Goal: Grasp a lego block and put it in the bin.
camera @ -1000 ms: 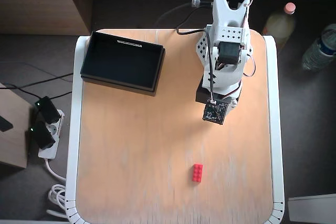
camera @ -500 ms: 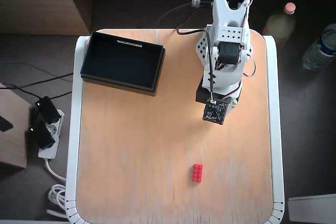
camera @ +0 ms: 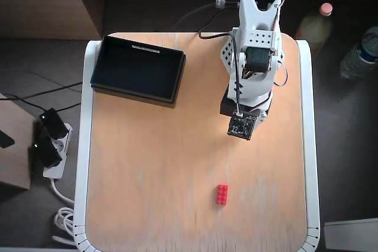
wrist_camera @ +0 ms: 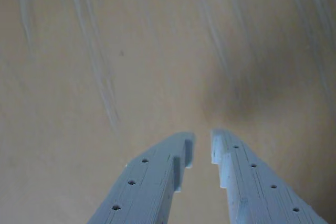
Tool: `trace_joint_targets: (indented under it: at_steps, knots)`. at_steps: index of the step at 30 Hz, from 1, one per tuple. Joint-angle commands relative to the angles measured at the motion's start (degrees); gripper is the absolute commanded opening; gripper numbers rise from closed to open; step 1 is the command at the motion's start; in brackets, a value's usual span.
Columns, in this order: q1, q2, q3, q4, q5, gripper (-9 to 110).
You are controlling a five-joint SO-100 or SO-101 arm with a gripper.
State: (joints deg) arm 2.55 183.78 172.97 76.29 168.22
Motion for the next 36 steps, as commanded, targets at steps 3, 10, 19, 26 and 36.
trace_joint_targets:
  at_steps: [3,10,19,26,36]
  knots:
    - [0.18,5.1,8.88,0.53,1.32,0]
    - [0.09,5.1,8.88,0.53,3.78,0]
    - [0.09,5.1,8.88,0.53,7.12,0]
    - [0.18,4.92,8.88,0.53,10.81,0]
    - [0.79,-0.44,6.42,-1.23,17.75,0]
